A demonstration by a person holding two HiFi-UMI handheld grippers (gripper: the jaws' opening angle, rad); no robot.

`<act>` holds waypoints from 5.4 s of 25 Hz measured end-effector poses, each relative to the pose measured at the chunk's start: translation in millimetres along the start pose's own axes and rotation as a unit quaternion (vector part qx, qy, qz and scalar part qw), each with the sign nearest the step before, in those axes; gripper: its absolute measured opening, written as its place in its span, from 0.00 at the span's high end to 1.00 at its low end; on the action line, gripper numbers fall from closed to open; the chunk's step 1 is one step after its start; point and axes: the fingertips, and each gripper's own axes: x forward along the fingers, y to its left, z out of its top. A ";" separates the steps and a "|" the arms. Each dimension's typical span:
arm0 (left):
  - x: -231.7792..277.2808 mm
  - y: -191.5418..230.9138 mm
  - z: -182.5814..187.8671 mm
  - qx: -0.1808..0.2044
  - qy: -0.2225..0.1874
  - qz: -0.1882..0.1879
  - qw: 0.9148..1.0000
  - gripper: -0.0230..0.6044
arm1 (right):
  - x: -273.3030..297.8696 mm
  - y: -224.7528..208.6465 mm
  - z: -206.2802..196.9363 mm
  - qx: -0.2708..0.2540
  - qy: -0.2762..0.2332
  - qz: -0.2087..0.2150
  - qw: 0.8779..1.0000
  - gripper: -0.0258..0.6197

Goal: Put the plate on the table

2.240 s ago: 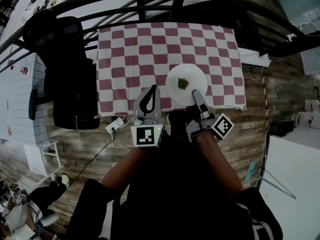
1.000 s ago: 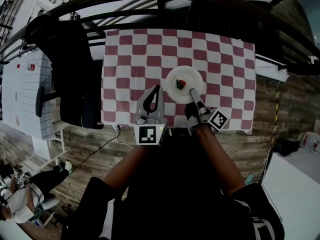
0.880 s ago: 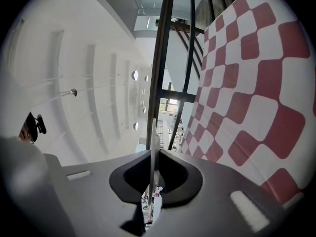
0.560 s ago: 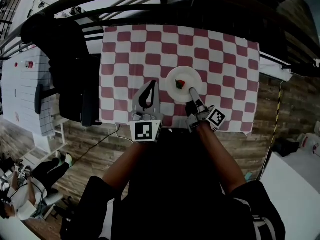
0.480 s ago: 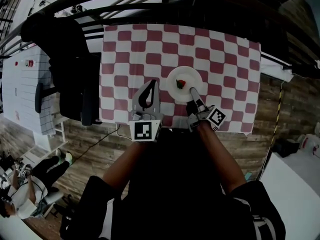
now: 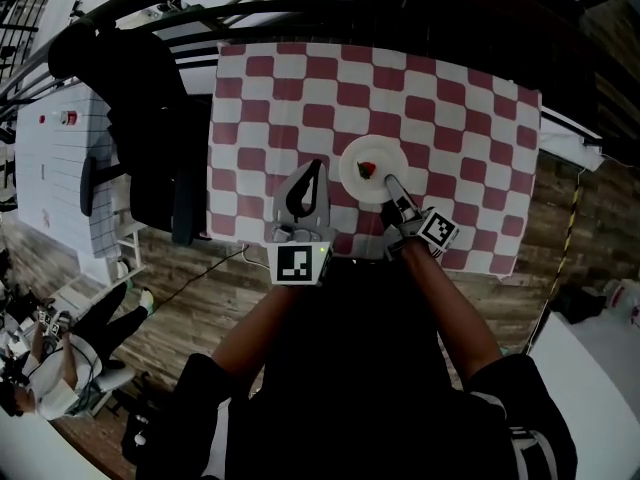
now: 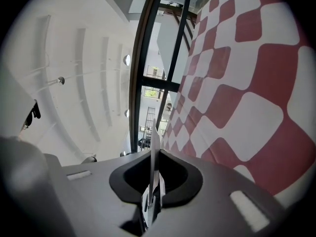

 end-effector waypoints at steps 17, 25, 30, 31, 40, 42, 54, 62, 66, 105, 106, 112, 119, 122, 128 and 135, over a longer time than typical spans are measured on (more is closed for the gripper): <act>16.4 3.9 -11.0 0.004 0.017 0.002 1.000 0.95 | 22.5 -52.8 -6.2 0.027 0.046 -0.017 0.998 0.93; 19.9 9.8 -11.9 -0.002 0.017 0.004 1.000 0.95 | 27.8 -71.4 -10.6 0.029 0.064 -0.027 0.997 0.93; 23.0 7.6 -3.6 -0.018 -0.003 -0.005 1.000 0.95 | 28.3 -75.5 -14.5 0.029 0.075 -0.033 0.996 0.93; 24.3 8.3 -4.0 -0.022 0.003 -0.001 1.000 0.95 | 29.1 -76.5 -14.3 0.030 0.076 -0.035 0.996 0.93; 30.9 6.6 -11.5 -0.034 0.019 0.004 0.999 0.95 | 29.7 -88.2 -17.6 0.050 0.092 -0.059 0.993 0.92; 32.9 7.2 -11.0 -0.040 0.018 0.006 0.999 0.95 | 30.4 -88.4 -19.7 0.053 0.098 -0.065 0.992 0.92; 34.7 -15.7 -2.9 -0.059 -0.009 -0.045 0.997 0.95 | 19.7 -100.8 -34.0 -0.002 0.139 -0.172 0.975 0.81; 22.5 -9.8 -3.6 -0.074 0.002 -0.035 0.997 0.95 | 8.5 -100.1 -36.1 -0.065 0.156 -0.234 0.957 0.69; 15.6 -8.9 -1.1 -0.072 -0.001 -0.035 0.997 0.95 | 2.4 -101.5 -34.1 -0.069 0.152 -0.250 0.954 0.65; -138.3 -21.2 6.5 -0.075 -0.043 -0.091 0.992 0.95 | -90.2 112.2 -52.0 -0.280 -0.027 -0.119 0.952 0.96; -144.1 -20.3 6.0 -0.079 -0.040 -0.089 0.992 0.95 | -92.2 126.5 -58.0 -0.296 -0.030 -0.110 0.948 0.96; -173.5 -21.9 6.4 -0.083 -0.037 -0.090 0.992 0.95 | -104.1 193.3 -100.0 -0.366 -0.024 -0.083 0.927 0.96; -201.5 -48.4 -1.5 -0.089 -0.029 -0.108 0.990 0.95 | -130.3 230.6 -134.1 -0.442 -0.011 -0.067 0.894 0.96; -209.8 -65.4 6.3 -0.080 -0.041 -0.106 0.990 0.95 | -147.6 245.8 -131.6 -0.476 -0.037 -0.052 0.877 0.96; -224.8 -105.2 32.4 -0.056 -0.066 -0.075 0.993 0.95 | -185.5 269.0 -121.3 -0.536 -0.049 -0.039 0.842 0.96; -250.5 -174.7 39.7 -0.025 -0.068 -0.071 0.995 0.95 | -246.1 281.0 -107.9 -0.562 -0.088 -0.025 0.822 0.96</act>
